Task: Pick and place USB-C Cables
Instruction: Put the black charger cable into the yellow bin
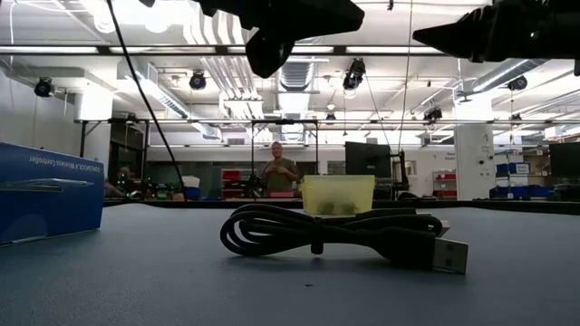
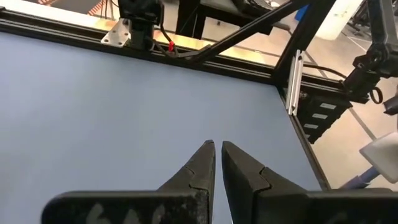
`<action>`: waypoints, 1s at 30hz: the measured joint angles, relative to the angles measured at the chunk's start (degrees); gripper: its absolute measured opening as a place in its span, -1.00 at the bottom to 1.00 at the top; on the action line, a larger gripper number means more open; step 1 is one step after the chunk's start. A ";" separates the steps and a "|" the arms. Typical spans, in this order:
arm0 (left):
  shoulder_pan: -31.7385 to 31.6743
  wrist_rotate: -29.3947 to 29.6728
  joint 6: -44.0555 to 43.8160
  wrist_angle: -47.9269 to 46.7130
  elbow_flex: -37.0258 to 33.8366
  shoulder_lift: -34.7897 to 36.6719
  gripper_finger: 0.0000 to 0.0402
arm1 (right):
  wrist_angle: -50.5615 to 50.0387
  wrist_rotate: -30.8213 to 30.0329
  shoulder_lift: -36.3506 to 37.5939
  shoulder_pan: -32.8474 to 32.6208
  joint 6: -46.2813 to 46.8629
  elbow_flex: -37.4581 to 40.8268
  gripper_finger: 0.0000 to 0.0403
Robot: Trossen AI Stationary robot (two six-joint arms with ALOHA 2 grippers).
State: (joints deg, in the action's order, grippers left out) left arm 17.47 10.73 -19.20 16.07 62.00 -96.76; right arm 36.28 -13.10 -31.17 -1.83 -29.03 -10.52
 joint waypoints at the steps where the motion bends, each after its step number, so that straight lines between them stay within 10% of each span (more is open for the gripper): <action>1: 0.00 -0.01 0.00 -0.10 0.00 -0.08 -0.94 | -0.04 0.01 0.47 0.20 -0.39 0.00 -0.66; 30: 1.88 -0.01 3.32 0.68 -2.03 -0.19 -0.93 | -0.18 9.05 4.78 0.35 3.93 0.89 -0.66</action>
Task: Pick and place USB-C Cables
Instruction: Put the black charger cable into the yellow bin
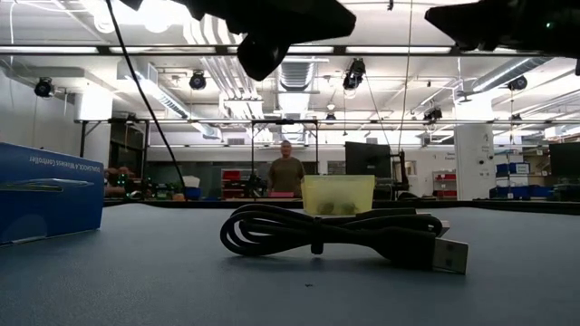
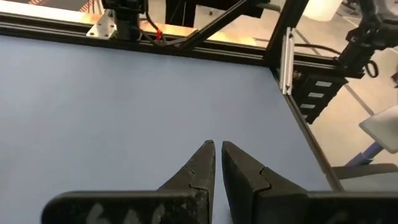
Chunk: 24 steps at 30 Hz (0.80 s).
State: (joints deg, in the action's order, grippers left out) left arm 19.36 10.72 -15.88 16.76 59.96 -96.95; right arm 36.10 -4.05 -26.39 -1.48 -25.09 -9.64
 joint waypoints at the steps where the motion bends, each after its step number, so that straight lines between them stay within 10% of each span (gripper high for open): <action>1: 0.06 -0.02 -0.13 0.27 0.00 0.00 -0.93 | -0.25 0.00 0.41 0.00 -0.05 0.33 -0.66; 24: 3.89 6.39 -4.57 5.58 6.20 -2.11 -0.93 | -8.23 -0.01 14.07 0.01 0.29 2.70 -0.66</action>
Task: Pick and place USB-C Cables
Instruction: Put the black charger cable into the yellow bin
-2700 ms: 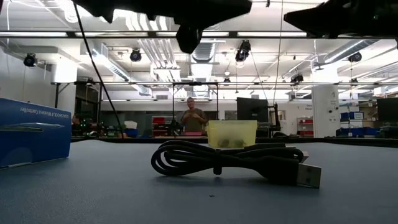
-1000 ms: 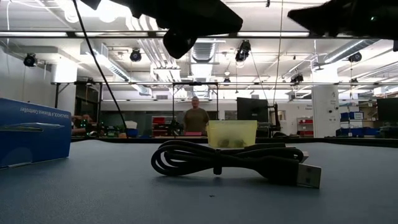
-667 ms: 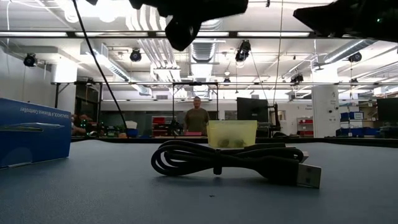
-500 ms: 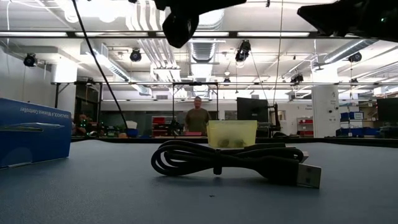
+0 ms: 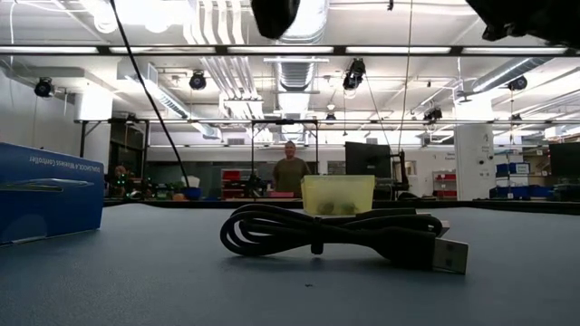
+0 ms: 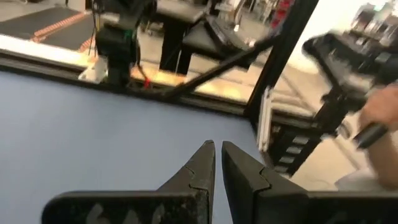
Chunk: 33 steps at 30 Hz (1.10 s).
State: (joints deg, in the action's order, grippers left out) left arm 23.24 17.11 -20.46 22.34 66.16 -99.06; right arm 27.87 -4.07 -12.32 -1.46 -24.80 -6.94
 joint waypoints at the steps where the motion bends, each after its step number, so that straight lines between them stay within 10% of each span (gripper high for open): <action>1: 0.04 -0.02 0.43 -0.80 0.91 -1.15 -0.93 | -0.12 0.03 0.30 -0.01 0.01 0.00 -0.66; 20: 4.40 -2.32 -1.52 -45.84 27.99 -18.61 -0.94 | -1.72 -0.01 2.16 0.01 0.88 0.02 -0.66; 33: 4.57 -6.58 -1.78 -49.32 25.89 -19.76 -0.90 | -1.70 0.01 2.14 0.01 1.27 0.02 -0.66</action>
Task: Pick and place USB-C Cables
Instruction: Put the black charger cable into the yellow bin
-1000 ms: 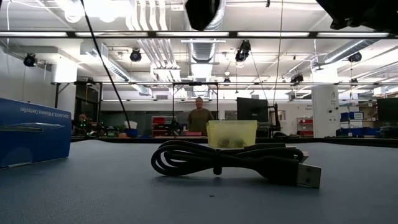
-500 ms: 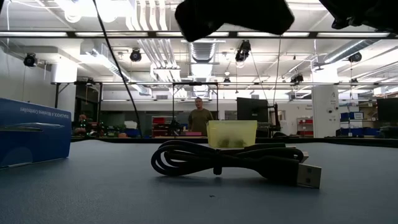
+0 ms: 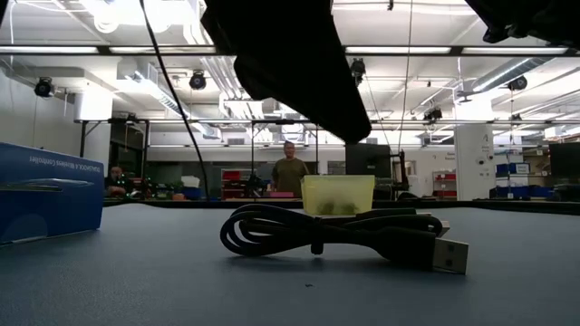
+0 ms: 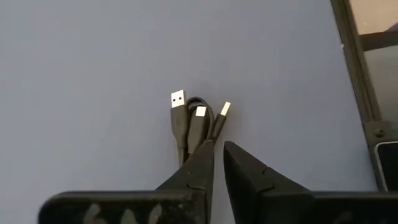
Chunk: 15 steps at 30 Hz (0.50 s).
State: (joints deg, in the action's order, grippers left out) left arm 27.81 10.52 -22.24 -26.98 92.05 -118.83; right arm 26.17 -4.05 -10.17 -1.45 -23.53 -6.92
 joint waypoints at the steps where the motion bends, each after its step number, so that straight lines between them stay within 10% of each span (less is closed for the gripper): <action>1: 0.00 0.03 0.00 -0.07 -0.09 -0.04 -0.87 | 0.04 0.00 0.00 0.00 0.00 0.00 -0.66; 15: -0.04 0.63 0.07 9.96 -8.37 -0.09 -0.03 | 0.02 0.00 0.00 0.00 0.00 0.00 -0.66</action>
State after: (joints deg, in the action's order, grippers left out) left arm 27.77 11.15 -22.17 -17.01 83.69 -118.91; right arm 26.20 -4.05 -10.17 -1.45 -23.53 -6.92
